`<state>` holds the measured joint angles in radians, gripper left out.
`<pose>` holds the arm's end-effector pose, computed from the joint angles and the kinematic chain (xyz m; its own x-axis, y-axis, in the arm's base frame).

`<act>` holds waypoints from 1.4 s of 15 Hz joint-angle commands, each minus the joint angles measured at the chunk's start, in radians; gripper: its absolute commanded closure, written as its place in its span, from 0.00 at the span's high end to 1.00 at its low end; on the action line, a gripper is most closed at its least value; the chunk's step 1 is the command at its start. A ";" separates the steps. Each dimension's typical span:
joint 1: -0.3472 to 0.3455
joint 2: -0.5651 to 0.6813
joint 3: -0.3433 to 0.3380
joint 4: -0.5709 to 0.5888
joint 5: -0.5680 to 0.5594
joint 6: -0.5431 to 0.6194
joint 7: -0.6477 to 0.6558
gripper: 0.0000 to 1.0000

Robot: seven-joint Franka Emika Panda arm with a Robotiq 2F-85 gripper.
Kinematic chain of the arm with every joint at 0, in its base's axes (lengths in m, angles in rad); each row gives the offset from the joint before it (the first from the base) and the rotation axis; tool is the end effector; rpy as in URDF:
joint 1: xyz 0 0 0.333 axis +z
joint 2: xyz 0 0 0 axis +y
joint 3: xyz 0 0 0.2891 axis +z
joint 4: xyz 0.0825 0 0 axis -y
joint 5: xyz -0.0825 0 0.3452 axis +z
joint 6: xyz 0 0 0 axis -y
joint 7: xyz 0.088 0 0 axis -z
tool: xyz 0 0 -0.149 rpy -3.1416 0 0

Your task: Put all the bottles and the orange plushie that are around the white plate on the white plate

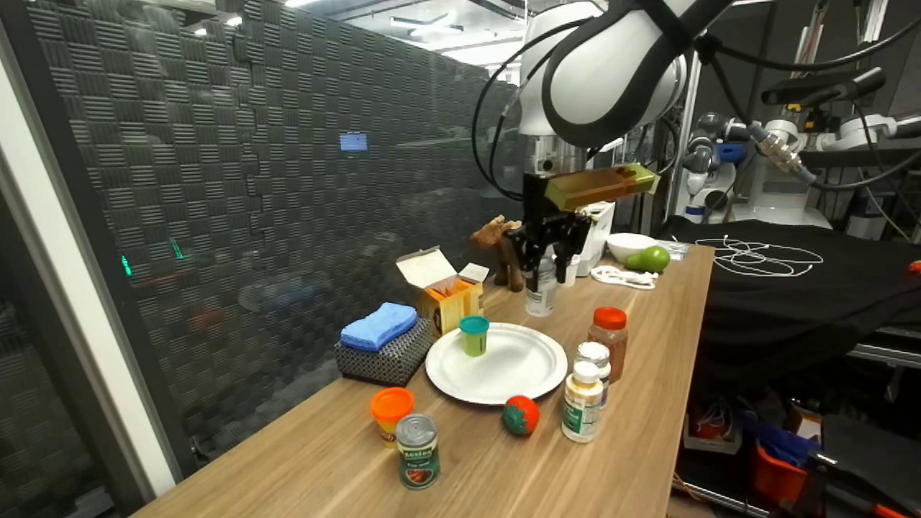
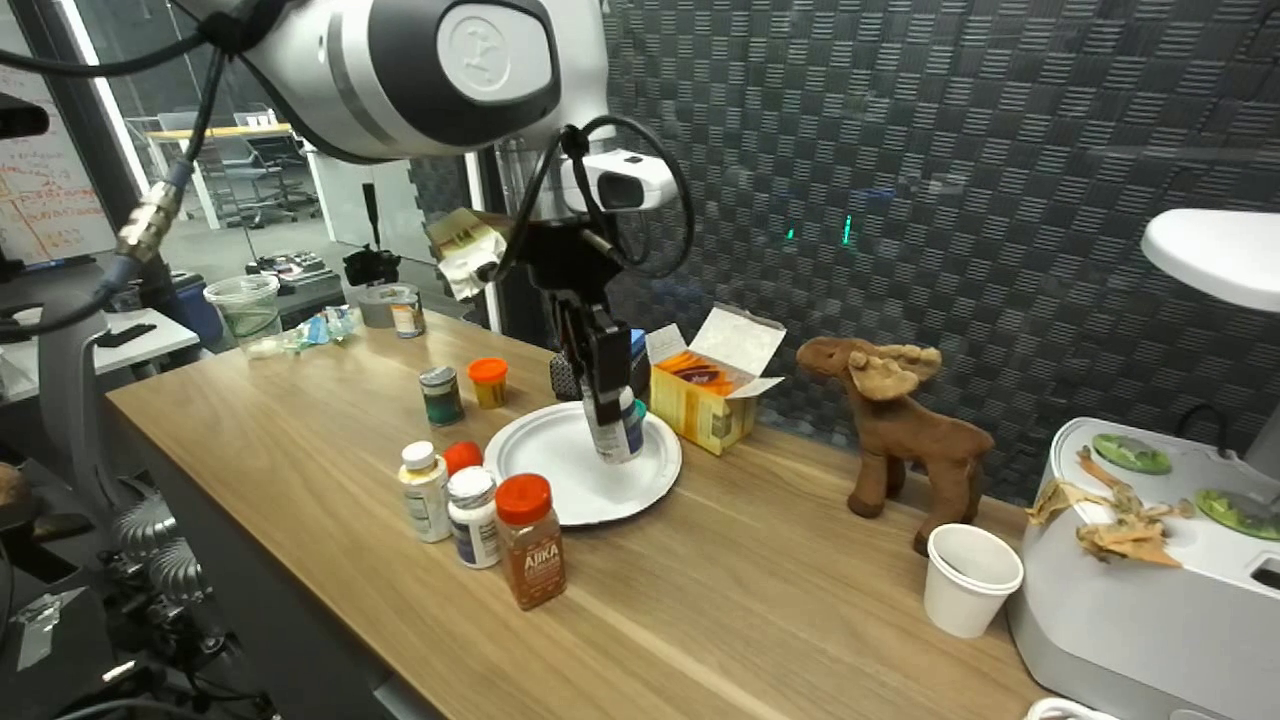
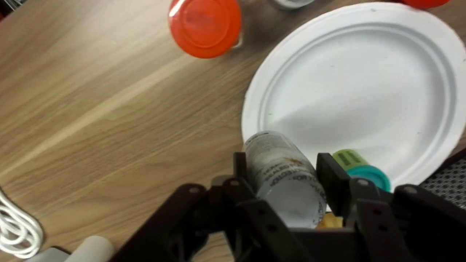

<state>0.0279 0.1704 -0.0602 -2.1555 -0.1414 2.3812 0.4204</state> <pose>0.5342 -0.0228 0.2840 0.9362 -0.3395 0.0910 -0.3469 -0.9343 0.0828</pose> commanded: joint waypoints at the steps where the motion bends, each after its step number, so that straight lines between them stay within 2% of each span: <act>1: 0.004 0.065 0.055 0.064 0.094 0.003 -0.160 0.26; 4: 0.007 0.121 0.076 0.110 0.111 -0.013 -0.244 0.26; 13: -0.014 0.227 0.071 0.188 0.102 -0.024 -0.366 0.26; 21: -0.017 0.266 0.035 0.226 0.077 -0.021 -0.363 0.26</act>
<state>0.0123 0.4176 -0.0153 -1.9749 -0.0563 2.3788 0.0644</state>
